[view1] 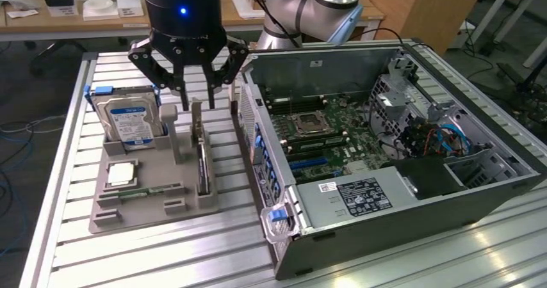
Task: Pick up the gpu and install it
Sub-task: 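Pick up the gpu and move the gpu toward the slot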
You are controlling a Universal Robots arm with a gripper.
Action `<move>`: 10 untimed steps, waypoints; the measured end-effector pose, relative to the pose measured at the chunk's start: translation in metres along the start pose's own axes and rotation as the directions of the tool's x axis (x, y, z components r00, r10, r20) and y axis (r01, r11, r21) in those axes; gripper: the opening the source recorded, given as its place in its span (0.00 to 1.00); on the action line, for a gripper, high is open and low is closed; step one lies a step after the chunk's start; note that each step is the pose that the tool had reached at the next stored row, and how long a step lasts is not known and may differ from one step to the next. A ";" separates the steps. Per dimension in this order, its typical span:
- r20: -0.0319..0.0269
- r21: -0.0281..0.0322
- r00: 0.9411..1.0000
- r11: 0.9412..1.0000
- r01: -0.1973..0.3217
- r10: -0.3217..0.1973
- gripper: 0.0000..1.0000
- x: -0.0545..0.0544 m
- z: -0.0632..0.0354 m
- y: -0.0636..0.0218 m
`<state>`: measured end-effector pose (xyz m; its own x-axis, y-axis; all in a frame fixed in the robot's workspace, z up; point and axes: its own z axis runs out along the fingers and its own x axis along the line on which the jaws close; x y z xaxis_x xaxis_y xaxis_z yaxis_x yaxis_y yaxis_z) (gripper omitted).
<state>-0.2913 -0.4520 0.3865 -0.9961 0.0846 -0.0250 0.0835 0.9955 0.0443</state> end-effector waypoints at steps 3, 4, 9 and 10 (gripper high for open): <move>0.000 0.000 1.000 1.000 0.000 0.000 0.42 0.000 0.0000 0.0000; 0.000 0.000 1.000 1.000 0.000 0.000 0.42 0.000 0.0000 0.0000; 0.000 0.000 1.000 1.000 0.000 0.000 0.42 0.000 0.0000 0.0000; 0.000 0.000 1.000 1.000 0.000 0.000 0.43 0.000 0.0000 0.0000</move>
<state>-0.2913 -0.4520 0.3865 -0.9961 0.0846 -0.0250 0.0835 0.9955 0.0443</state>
